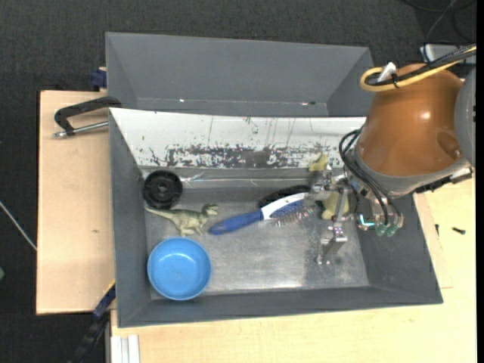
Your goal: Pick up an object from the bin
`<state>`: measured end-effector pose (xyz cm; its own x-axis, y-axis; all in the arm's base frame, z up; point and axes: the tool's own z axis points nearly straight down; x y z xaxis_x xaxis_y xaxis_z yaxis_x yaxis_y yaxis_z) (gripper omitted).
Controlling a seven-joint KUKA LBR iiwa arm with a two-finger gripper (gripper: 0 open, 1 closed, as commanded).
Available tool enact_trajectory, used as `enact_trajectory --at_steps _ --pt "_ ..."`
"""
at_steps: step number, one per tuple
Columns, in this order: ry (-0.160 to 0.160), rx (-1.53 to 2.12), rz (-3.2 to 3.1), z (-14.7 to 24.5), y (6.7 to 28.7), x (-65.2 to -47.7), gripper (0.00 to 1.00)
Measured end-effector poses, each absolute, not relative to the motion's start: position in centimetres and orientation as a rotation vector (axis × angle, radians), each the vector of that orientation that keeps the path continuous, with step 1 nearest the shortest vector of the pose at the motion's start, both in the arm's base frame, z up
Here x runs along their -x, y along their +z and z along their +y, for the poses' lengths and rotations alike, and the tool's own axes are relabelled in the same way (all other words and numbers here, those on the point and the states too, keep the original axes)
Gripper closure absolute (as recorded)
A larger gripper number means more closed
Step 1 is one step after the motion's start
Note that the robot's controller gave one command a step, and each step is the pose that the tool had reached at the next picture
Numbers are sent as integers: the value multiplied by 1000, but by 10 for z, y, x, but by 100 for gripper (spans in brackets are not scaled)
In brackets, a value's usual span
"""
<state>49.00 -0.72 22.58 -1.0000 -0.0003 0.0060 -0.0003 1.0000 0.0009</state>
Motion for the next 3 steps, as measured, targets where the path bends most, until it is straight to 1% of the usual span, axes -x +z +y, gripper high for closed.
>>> enact_trajectory --at_steps 1,2,3 --pt "-2 -127 -3151 -13 69 -588 0" --pt "0 -225 -3143 -20 103 -588 0" --pt "-1 -371 -3127 -16 106 -588 0"
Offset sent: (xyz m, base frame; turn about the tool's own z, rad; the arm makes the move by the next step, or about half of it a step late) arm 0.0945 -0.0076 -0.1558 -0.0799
